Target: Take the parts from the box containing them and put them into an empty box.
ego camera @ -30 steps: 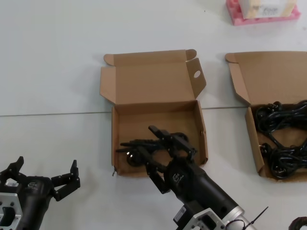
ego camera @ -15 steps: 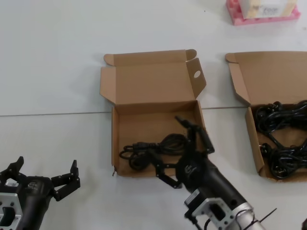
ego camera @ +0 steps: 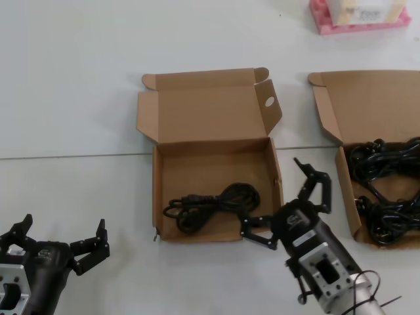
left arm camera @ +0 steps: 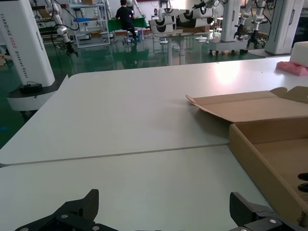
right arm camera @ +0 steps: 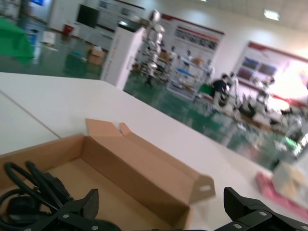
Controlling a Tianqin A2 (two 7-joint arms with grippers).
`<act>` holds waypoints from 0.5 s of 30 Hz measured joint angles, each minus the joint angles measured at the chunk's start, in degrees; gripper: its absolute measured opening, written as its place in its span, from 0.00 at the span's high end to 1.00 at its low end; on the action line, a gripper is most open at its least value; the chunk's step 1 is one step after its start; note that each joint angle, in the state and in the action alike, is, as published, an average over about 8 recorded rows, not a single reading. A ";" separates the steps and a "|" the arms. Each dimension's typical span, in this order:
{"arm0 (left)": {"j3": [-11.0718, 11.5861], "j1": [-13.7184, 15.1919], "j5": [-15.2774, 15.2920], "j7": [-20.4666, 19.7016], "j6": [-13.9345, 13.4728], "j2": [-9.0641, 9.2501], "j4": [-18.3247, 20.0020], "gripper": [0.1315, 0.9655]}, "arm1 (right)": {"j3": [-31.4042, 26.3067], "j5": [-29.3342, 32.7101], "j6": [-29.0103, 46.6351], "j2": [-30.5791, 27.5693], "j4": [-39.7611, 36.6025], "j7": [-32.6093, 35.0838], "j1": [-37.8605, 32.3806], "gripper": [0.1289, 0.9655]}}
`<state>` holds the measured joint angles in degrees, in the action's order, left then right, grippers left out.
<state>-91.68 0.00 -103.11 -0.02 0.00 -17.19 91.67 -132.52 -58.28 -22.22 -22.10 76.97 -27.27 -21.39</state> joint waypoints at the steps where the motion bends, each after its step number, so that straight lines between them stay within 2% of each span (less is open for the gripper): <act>1: 0.00 0.00 0.00 0.00 0.00 0.00 0.00 0.00 | 0.77 -0.85 0.42 0.09 0.28 0.00 0.40 0.13; 10: 0.00 0.00 -0.01 0.02 0.00 0.00 0.00 0.00 | 7.65 -8.40 4.16 0.92 2.75 0.00 4.01 0.02; 15: 0.00 0.00 -0.01 0.04 0.00 0.00 0.00 0.00 | 11.46 -12.58 6.23 1.38 4.13 0.00 6.00 0.01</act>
<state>-91.68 0.00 -103.12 0.01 0.00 -17.19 91.67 -121.06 -70.86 -15.98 -20.72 81.10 -27.27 -15.39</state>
